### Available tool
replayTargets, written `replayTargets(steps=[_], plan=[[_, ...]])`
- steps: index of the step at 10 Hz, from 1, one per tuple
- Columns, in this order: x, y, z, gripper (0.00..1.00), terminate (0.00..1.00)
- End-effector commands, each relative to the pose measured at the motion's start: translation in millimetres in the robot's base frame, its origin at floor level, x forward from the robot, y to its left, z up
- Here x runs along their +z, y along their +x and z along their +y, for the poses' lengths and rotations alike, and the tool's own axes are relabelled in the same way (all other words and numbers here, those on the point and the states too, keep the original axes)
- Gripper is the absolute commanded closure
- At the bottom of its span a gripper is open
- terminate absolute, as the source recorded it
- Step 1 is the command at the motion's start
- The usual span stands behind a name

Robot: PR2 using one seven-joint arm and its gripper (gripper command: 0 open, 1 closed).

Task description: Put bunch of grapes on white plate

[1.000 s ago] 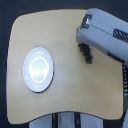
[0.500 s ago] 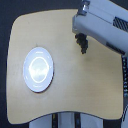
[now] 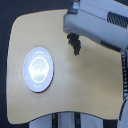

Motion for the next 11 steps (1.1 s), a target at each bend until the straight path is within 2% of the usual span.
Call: replayTargets(steps=[1, 5, 7, 11], plan=[[-6.2, -38.2, 114.6, 1.0, 0.0], [-12.6, -55.1, 174.2, 1.0, 0.0], [-17.3, -71.2, 192.5, 1.0, 0.0], [-42.9, -87.7, 223.4, 1.0, 0.0]])
